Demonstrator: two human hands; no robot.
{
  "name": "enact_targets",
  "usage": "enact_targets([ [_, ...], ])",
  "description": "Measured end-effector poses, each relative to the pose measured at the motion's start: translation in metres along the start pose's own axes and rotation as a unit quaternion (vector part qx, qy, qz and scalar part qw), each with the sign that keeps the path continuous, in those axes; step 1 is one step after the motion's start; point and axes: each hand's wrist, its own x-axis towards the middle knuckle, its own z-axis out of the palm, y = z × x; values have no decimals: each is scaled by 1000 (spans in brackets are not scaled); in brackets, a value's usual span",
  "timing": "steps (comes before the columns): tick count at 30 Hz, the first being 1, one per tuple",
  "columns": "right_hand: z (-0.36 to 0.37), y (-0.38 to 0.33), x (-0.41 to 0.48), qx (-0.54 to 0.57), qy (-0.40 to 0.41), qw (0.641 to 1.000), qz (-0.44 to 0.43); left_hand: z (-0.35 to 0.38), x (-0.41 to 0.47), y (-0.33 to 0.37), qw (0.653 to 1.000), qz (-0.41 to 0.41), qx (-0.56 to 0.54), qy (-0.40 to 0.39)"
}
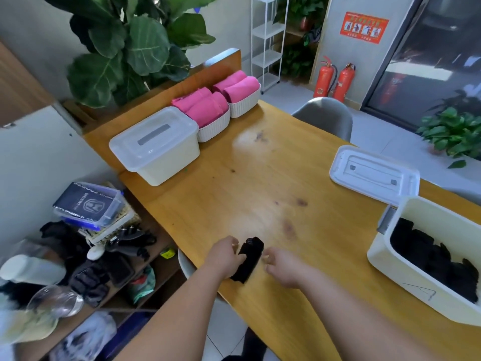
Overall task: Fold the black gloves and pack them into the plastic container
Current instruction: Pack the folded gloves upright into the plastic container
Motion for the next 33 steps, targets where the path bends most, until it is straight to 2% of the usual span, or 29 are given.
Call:
enact_targets([
  [7, 18, -11, -2, -6, -9, 1000, -19, 14, -2, 5, 1000, -20, -17, -7],
  [10, 13, -5, -5, 41, 5, 999, -8, 14, 0, 12, 996, -21, -80, -20],
  [13, -3, 1, -16, 118, 59, 991, -7, 7, 0, 26, 985, -13, -167, -34],
  [19, -47, 16, -40, 280, 193, 940, -11, -9, 1, 72, 937, 24, -338, -86],
  [23, -81, 28, -62, 330, 247, 911, -3, -14, -7, 119, 909, 73, -392, -125],
  [29, -123, 61, -102, 437, 290, 852, -8, -2, -19, 191, 897, 128, -390, -163],
  [33, -145, 89, -131, 464, 331, 822, -15, 12, -25, 234, 897, 165, -364, -187],
])
